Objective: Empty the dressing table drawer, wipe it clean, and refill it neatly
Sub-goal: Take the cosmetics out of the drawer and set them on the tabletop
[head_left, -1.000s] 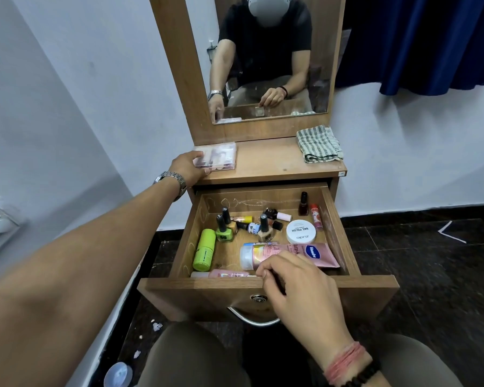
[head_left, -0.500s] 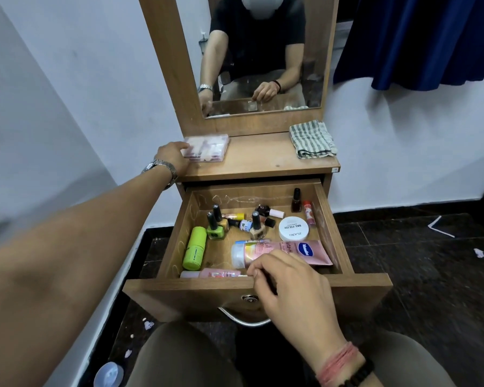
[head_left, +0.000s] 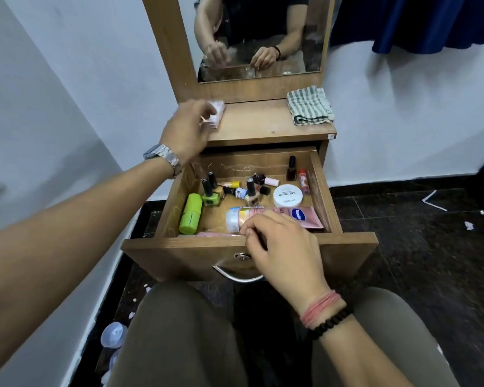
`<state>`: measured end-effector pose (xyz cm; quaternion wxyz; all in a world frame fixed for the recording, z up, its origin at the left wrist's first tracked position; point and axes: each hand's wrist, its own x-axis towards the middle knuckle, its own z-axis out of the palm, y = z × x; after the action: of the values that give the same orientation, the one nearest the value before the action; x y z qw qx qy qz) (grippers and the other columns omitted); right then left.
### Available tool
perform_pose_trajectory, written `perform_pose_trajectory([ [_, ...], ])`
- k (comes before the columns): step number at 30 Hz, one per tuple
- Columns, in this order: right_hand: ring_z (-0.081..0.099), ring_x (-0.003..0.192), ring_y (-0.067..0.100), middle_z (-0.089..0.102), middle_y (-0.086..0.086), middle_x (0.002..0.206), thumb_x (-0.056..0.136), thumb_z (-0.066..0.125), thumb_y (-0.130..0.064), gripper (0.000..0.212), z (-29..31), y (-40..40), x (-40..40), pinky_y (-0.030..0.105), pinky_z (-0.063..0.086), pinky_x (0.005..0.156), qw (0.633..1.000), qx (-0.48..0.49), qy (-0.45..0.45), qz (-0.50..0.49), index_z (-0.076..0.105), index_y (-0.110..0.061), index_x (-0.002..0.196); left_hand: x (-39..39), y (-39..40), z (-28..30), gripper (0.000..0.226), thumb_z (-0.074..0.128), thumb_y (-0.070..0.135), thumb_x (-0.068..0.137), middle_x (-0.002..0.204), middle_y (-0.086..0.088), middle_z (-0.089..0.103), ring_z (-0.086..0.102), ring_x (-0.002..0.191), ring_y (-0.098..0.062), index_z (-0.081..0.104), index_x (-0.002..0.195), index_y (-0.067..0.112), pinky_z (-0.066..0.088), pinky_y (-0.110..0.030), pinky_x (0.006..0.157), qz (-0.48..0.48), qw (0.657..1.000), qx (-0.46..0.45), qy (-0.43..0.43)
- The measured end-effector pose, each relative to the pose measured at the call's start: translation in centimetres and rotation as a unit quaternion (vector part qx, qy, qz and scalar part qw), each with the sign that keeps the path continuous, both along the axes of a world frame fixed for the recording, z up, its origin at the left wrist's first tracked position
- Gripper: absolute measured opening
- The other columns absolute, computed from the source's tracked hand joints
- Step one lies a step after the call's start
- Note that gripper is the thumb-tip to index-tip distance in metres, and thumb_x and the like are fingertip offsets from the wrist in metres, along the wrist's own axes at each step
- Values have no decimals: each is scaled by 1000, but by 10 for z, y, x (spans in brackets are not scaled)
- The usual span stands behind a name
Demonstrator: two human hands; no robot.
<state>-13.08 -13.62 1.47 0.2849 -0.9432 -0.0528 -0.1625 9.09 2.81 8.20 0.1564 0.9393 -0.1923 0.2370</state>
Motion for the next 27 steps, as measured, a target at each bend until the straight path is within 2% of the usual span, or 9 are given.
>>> perform_pose_trajectory([
  [3,57,87,5,62,-13,91,89,48,-31,14,-2,1,0,30,48,64,1000,4,-6,2,62,-29,86,-52,-12,2,16,56,18,91,87,16,66,67,82,-10,65,100,29,54,-32,73,-178,977,63,102],
  [4,57,87,6,62,-13,91,89,49,-31,13,-2,1,0,30,47,64,1000,2,-10,-1,62,-28,85,-69,-14,-2,15,58,22,91,87,19,66,67,81,-9,66,101,30,54,-31,72,-207,964,103,131],
  [6,57,88,8,63,-13,92,88,50,-31,12,-2,3,0,29,46,62,1000,-2,-18,-8,62,-29,85,-93,-15,-11,19,60,28,90,100,15,68,65,88,-10,65,108,29,53,-32,76,-225,942,167,183],
  [8,56,88,6,63,-15,93,88,51,-31,12,-3,5,-1,27,45,61,1000,-2,-21,-11,62,-30,86,-107,-19,-21,29,59,32,89,116,10,64,62,101,-12,61,118,27,51,-34,84,-209,930,205,224],
  [11,54,88,3,62,-17,94,88,49,-32,12,-5,4,0,23,40,59,1000,-12,-22,-14,61,-32,85,-114,-27,-31,36,56,34,89,124,3,61,57,113,-18,57,125,28,49,-37,90,-153,928,233,246],
  [17,54,86,1,62,-18,91,87,54,-31,9,-4,5,-3,18,33,57,999,-10,-33,-19,61,-33,82,-111,-33,-45,42,58,29,88,123,-9,63,54,116,-27,55,130,22,47,-37,92,-86,924,216,304],
  [22,52,88,0,61,-18,93,89,48,-34,14,-4,5,-1,18,37,60,999,-22,-25,-16,60,-32,85,-109,-39,-48,49,57,30,90,126,-11,61,57,115,-29,47,137,24,49,-37,93,-63,909,238,336],
  [25,50,88,0,60,-18,93,90,45,-35,15,-5,5,-1,16,35,62,999,-27,-25,-11,59,-33,85,-106,-41,-48,50,59,30,90,127,-10,60,56,115,-29,47,138,23,49,-36,93,-58,907,246,337],
  [27,51,88,0,60,-17,92,90,44,-35,15,-5,4,-1,17,38,64,999,-19,-25,-7,59,-33,85,-106,-42,-47,50,63,30,88,125,-10,61,56,114,-28,50,135,21,49,-34,91,-59,907,257,329],
])
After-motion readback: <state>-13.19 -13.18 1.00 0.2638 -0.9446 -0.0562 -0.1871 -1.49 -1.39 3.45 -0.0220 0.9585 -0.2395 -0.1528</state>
